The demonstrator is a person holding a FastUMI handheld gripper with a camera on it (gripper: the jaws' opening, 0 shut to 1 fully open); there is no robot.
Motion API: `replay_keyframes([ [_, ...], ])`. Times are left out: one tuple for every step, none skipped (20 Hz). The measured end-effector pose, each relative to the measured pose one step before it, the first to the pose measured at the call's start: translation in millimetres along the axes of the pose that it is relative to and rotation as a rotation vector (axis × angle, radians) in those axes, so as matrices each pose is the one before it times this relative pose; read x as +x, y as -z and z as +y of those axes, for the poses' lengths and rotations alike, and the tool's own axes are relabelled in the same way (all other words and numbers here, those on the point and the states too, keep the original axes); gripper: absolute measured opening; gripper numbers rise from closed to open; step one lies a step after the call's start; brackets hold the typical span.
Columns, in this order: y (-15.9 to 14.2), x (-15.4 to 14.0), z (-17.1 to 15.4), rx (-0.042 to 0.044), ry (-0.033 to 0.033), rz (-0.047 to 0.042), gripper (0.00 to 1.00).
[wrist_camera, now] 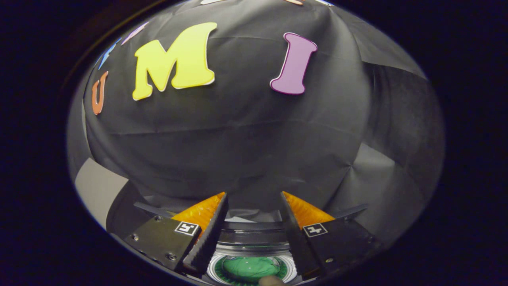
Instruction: Put the clothes into the washing machine and then close the washing machine lid.
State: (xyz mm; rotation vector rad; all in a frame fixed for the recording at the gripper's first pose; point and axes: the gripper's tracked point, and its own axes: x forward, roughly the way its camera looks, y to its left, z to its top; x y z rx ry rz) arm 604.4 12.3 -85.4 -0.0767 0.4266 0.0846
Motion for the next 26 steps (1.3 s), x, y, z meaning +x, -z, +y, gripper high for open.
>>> replay_keyframes([
  [-1.92, 1.2, -0.23, 0.00822, 0.00361, -0.02674, 0.81],
  [2.11, 1.13, -0.04, 0.00097, 0.00372, -0.0075, 0.8],
  [-2.58, -1.69, -0.46, -0.00196, 0.00598, -0.02105, 0.8],
  [0.73, -1.17, 1.4, -0.00102, 0.00252, -0.01513, 0.8],
  [0.93, -0.08, -0.49, 0.00113, 0.00238, -0.01816, 0.8],
  [-0.3, -1.41, 0.2, 0.00179, 0.00086, -0.01529, 0.8],
  [1.47, -1.96, -0.62, 0.00663, -0.00018, -0.01613, 0.8],
  [0.07, -2.06, -0.56, 0.01136, -0.0003, -0.01718, 0.8],
  [0.5, -1.58, -0.49, 0.00786, -0.00042, -0.01759, 0.8],
  [0.26, -2.07, 0.25, -0.00066, 0.00035, -0.0167, 0.8],
  [0.69, -1.85, -0.06, -0.00322, 0.00125, -0.01779, 0.8],
  [-0.33, -2.28, -0.23, -0.00218, 0.00035, -0.02026, 0.8],
  [0.35, -2.86, 0.34, 0.00232, -0.00051, -0.02059, 0.8],
  [0.05, -3.06, -0.3, 0.00279, -0.00054, -0.02123, 0.8],
  [0.53, -2.36, -0.2, 0.00051, -0.00113, -0.02171, 0.8],
  [0.69, -3.33, 0.0, -0.00166, -0.00126, -0.01867, 0.8],
  [0.28, -3.01, -0.54, -0.00001, -0.00013, -0.01616, 0.8],
  [1.19, -3.25, -0.18, 0.00257, -0.00071, -0.01647, 0.8],
  [-0.05, -4.68, 0.13, 0.00354, -0.00153, -0.01645, 0.8],
  [0.19, -2.99, -0.08, 0.00113, -0.0013, -0.01448, 0.8],
  [1.15, -2.74, 0.31, 0.0006, -0.0008, -0.01396, 0.8],
  [1.18, -4.09, -0.28, 0.00066, -0.00004, -0.01197, 0.8],
  [1.6, -5.0, -0.36, -0.00111, 0.00005, -0.01111, 0.8],
  [0.59, -4.73, -0.81, -0.00242, -0.00128, -0.00381, 0.8],
  [-1.5, 2.37, 0.43, 0.00031, -0.00126, 0.00163, 0.8],
  [1.37, 0.24, 0.8, 0.00131, -0.00124, 0.00184, 0.8],
])
